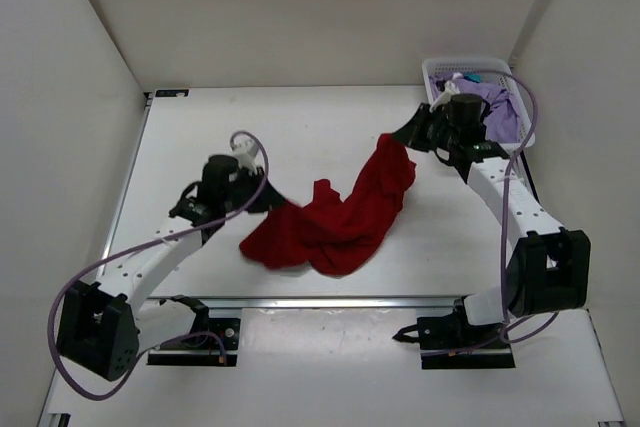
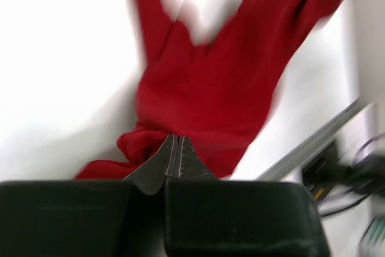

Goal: Fold and stack the t-shirts
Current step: Move the tshirt to the center of the board

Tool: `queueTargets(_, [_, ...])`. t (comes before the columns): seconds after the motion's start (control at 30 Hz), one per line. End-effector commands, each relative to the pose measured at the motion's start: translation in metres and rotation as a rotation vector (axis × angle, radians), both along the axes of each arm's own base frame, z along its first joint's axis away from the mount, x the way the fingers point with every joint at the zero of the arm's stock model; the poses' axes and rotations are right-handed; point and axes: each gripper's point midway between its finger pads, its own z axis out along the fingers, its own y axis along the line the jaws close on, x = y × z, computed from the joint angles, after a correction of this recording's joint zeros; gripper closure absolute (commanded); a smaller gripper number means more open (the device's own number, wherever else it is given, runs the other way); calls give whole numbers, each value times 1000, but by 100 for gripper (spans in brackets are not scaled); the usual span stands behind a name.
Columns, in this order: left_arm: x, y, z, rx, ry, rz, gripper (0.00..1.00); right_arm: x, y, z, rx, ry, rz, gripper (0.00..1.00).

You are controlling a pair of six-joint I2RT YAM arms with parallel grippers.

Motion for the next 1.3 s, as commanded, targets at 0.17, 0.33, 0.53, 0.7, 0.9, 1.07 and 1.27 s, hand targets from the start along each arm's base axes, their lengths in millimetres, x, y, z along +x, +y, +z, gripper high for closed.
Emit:
queueTargets(0.17, [98, 33, 239, -272, -446, 113, 100, 12, 25, 241, -24, -473, 76, 100])
queueTargets(0.33, [112, 98, 330, -408, -596, 242, 100, -38, 34, 344, -48, -681, 95, 100])
queueTargets(0.53, [105, 124, 380, -432, -671, 287, 100, -126, 71, 378, -22, -808, 177, 100])
queueTargets(0.7, [97, 141, 428, -467, -741, 311, 100, -143, 95, 364, -31, -798, 218, 100])
queueTargets(0.9, [80, 128, 436, -422, -774, 302, 100, -67, 56, 276, 47, -583, 242, 100])
queueTargets(1.07, [62, 96, 415, -436, -754, 220, 100, 15, 69, 198, 38, -392, 260, 100])
queueTargets(1.27, [44, 59, 419, -457, -765, 104, 100, 121, 130, 188, 88, -310, 344, 100])
